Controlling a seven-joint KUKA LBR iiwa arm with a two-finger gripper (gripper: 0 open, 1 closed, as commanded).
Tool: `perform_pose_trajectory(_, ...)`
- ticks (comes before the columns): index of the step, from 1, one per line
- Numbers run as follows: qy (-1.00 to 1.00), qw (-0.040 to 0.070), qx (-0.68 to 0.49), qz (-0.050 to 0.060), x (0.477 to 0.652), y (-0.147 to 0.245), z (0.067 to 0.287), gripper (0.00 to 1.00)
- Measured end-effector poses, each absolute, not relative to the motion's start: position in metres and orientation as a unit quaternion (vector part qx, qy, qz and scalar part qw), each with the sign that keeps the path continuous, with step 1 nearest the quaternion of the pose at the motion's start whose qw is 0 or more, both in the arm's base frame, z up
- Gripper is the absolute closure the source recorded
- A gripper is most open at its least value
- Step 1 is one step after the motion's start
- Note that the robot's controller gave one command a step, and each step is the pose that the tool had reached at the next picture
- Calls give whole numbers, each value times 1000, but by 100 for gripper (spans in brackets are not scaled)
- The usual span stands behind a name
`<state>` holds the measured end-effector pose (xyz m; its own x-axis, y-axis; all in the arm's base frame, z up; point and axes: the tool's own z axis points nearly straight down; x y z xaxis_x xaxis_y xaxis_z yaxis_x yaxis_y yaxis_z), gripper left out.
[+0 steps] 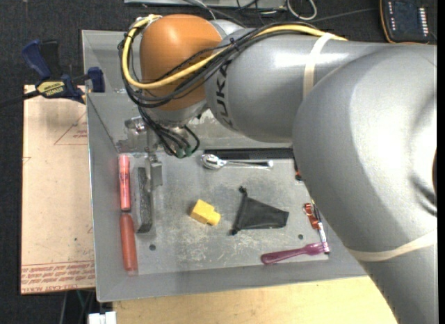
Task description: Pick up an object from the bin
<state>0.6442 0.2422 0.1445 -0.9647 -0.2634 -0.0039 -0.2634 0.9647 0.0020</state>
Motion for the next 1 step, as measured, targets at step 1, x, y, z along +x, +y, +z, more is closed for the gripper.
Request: perform_pose_trajectory(1,934,4,-358,0,650,244,139,0)
